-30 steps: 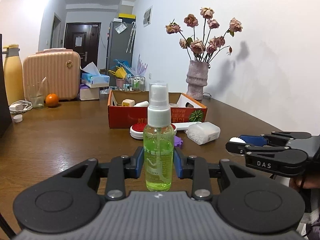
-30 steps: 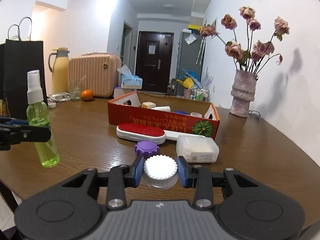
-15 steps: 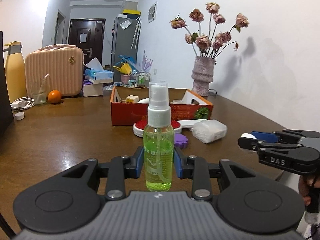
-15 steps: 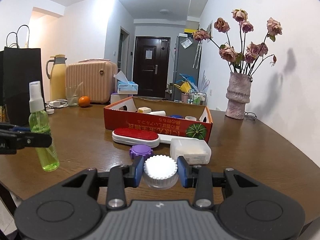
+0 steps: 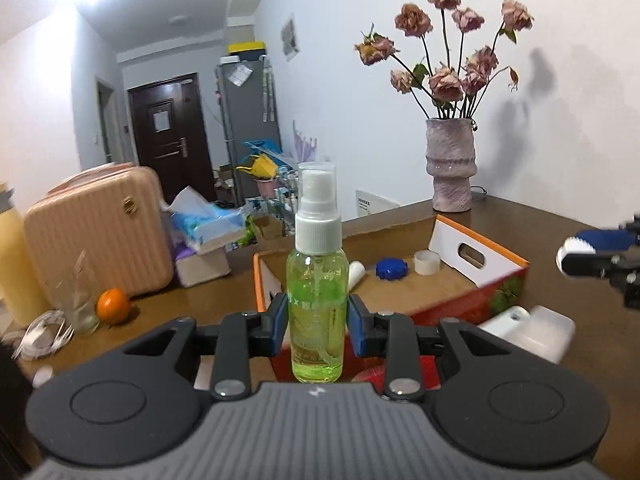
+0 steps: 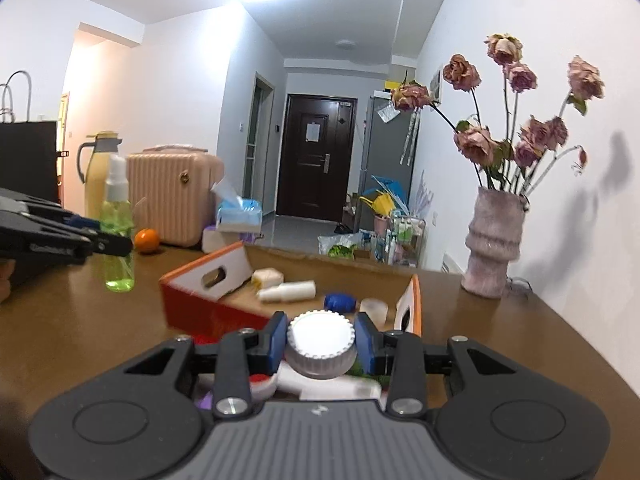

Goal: Organize rigid objects
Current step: 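Lower the green bottle and white cap into the box and open both grippers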

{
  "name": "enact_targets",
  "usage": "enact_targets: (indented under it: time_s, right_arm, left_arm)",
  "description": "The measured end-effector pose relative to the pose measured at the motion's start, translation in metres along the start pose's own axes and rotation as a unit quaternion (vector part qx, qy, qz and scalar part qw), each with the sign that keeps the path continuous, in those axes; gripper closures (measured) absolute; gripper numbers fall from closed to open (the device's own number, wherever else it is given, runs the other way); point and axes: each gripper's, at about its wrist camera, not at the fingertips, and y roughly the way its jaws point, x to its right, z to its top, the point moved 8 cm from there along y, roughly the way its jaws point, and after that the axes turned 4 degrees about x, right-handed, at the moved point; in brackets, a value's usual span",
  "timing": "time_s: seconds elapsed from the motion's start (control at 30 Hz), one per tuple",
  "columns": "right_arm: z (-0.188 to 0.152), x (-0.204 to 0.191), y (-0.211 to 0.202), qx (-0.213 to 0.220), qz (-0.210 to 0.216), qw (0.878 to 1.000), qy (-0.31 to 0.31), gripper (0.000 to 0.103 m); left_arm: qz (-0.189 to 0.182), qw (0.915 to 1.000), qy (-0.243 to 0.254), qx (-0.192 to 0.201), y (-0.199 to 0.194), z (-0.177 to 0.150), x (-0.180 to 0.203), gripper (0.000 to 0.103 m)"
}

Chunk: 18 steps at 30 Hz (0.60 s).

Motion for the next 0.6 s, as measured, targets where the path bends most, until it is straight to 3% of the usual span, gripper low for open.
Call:
enact_targets:
  time_s: [0.17, 0.37, 0.47, 0.5, 0.53, 0.6]
  right_arm:
    - [0.015, 0.023, 0.068, -0.021, 0.020, 0.999, 0.015, 0.067]
    - [-0.003, 0.041, 0.162, -0.098, 0.029, 0.994, 0.024, 0.067]
    - [-0.013, 0.041, 0.201, -0.131, 0.036, 0.991, 0.022, 0.067]
    - [-0.017, 0.040, 0.213, -0.138, 0.036, 0.990, 0.022, 0.064]
    - [-0.020, 0.040, 0.223, -0.143, 0.032, 0.989, 0.023, 0.060]
    - [-0.024, 0.038, 0.237, -0.145, 0.026, 0.989, 0.020, 0.051]
  left_arm:
    - [-0.007, 0.9984, 0.042, -0.036, 0.069, 0.005, -0.005, 0.072]
    - [-0.022, 0.9932, 0.074, -0.087, 0.133, -0.026, 0.001, 0.072]
    - [-0.049, 0.9891, 0.073, -0.118, 0.160, -0.045, 0.005, 0.072]
    - [-0.053, 0.9913, 0.053, -0.108, 0.165, -0.045, 0.003, 0.064]
    - [-0.058, 0.9921, 0.042, -0.103, 0.169, -0.045, 0.001, 0.049]
    - [-0.062, 0.9929, 0.035, -0.095, 0.174, -0.045, -0.001, 0.036]
